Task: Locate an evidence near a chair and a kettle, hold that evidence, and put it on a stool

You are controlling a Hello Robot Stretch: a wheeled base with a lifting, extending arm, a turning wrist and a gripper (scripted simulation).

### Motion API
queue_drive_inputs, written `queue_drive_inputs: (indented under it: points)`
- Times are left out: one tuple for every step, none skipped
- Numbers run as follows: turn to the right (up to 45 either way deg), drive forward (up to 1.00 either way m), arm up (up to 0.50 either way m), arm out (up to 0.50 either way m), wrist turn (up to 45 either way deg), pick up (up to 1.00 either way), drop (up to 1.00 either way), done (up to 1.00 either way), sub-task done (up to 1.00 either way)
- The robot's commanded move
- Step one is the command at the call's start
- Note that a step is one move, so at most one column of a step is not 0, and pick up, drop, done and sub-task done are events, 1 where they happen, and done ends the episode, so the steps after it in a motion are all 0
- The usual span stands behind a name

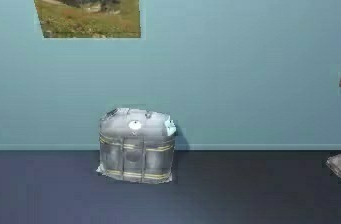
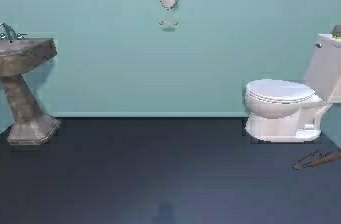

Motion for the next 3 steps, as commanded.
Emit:
queue_drive_inputs:
  points:
    - [-45.0,0.00,0.00,0.00,0.0,0.00,0.00,0.00,0.00]
    - [-45.0,0.00,0.00,0.00,0.0,0.00,0.00,0.00,0.00]
    - [-30.0,0.00,0.00,0.00,0.0,0.00,0.00,0.00,0.00]
